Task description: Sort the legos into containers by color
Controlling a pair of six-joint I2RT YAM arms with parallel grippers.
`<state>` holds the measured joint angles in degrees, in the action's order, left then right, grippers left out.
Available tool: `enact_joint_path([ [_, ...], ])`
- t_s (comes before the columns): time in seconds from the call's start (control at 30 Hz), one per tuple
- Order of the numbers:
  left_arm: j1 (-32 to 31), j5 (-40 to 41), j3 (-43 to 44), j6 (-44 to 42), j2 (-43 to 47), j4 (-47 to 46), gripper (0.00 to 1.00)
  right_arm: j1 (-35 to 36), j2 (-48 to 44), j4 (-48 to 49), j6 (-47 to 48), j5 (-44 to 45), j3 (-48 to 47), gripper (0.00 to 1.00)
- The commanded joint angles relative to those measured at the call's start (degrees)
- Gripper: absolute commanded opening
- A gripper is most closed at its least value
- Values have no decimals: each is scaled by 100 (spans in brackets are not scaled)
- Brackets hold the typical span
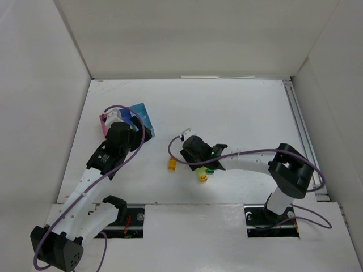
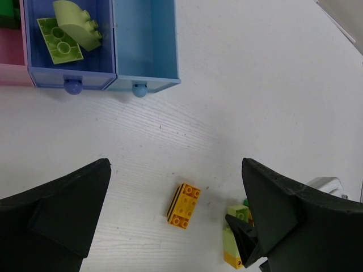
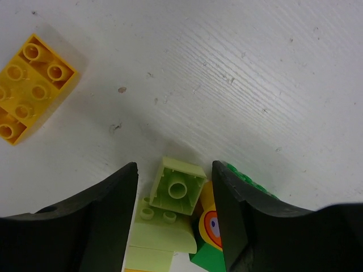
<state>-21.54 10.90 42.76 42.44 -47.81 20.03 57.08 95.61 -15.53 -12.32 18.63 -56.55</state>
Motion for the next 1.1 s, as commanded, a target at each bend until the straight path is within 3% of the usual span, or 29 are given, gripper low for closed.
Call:
enact_joint_path([
  [0.0, -8, -26, -40, 28, 79, -70, 100, 23, -8, -46, -192, 211, -172, 61],
  [0.2, -8, -26, 12, 28, 79, 44, 100, 23, 159, -47, -298, 158, -66, 62],
  [0.3, -8, 26, 13, 81, 79, 45, 100, 23, 159, 6, -350, 97, 47, 53],
  [0.5, -8, 27, 13, 81, 79, 97, 100, 23, 45, 6, -412, 35, 101, 50],
  [0.73, -8, 27, 179, 133, 79, 220, 100, 23, -69, 6, -412, -18, 154, 32],
  [0.9, -8, 175, 303, 309, 79, 659, 100, 23, -280, 120, 53, -18, -311, 28],
  [1.07, -8, 958, 574, 1099, 26, 1546, 100, 23, -281, 541, 642, -421, -944, 27],
])
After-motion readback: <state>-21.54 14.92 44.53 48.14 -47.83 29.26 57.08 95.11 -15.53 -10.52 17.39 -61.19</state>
